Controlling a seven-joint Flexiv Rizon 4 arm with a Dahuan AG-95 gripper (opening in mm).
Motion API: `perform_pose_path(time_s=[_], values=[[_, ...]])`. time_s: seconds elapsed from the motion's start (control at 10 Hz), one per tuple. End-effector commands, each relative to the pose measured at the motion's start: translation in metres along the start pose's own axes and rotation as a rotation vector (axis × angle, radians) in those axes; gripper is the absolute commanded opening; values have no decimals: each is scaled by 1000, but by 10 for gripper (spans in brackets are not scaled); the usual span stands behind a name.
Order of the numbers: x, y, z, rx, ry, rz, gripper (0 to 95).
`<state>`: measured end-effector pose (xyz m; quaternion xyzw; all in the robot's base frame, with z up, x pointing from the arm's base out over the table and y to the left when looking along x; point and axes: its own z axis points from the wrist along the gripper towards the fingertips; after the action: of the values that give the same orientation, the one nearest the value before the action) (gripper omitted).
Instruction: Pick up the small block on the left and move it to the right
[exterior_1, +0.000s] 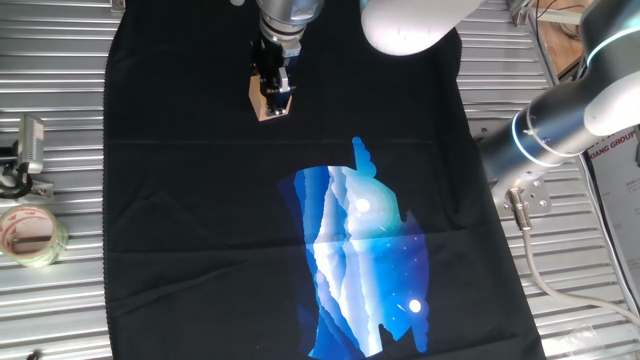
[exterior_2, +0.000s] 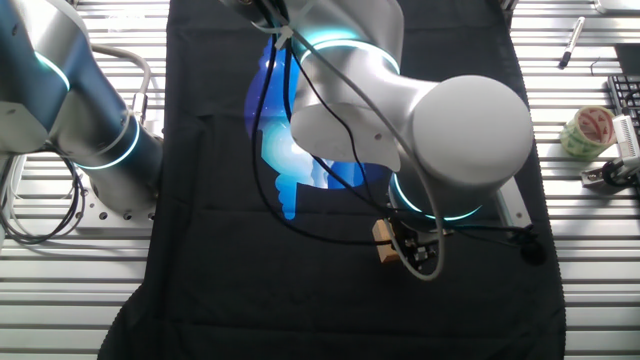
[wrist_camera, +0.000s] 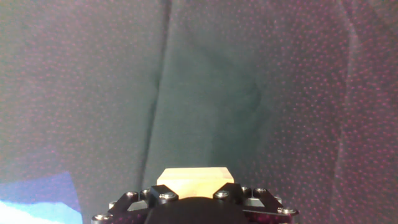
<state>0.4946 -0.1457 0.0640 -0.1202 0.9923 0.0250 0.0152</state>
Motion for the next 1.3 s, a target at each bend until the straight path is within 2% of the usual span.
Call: perform_pose_path(time_s=[0.1,0.5,0.9,1.3], values=[[-1,0,0,-8,2,-5,0],[-1,0,0,-5,6,-16,0],[-1,0,0,19,7,-2,0],[-1,0,0,13,5,40,0]])
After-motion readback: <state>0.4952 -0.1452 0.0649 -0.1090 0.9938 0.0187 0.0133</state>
